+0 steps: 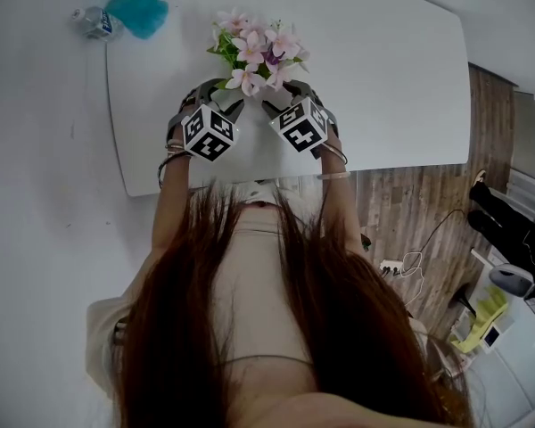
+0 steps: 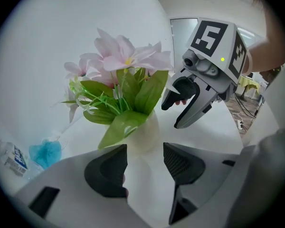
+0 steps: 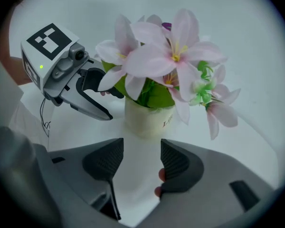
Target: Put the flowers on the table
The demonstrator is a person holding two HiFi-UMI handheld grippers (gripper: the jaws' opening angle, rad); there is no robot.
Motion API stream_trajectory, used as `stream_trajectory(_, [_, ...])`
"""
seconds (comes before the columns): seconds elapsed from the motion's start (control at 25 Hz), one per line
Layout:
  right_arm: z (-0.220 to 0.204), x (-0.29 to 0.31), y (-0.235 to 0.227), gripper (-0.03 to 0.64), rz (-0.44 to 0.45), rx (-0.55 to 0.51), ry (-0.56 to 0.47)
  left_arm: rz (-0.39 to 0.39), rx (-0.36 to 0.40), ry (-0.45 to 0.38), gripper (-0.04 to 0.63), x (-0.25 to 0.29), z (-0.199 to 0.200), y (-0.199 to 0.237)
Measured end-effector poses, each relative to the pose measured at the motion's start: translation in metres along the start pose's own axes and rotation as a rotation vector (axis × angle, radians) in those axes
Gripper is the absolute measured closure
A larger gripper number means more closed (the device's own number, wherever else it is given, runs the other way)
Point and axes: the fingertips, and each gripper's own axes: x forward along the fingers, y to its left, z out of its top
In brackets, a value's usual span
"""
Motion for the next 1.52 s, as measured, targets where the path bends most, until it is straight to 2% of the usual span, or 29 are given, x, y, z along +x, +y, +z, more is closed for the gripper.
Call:
stream_trajectory(0.64, [-0.001,-0.036,0.024,0.403,-0.05,0.02,-0.07,0.045,-0.011,-0.069,0.403,-0.037,0.017,-0.027])
stream_trajectory(0.8, [0.0,-0.045,0.032,0.408,-0.06,0.018,-0.088,0.054,-0.038,-0.089,0.417,-0.048,0.017,-0.034])
stream_trajectory(1.24, [-0.007,-0.071,0.054,0.433,-0.094,0.016,-0.135,0.073,-0.072,-0.127,0.497,-0.071,0.018,-0.062])
stream_trajectory(1.52, [-0.014,-0.089,0.072,0.456,-0.1,0.01,-0.167,0.101,-0.089,-0.141,0.525,-0.089,0.015,-0.082])
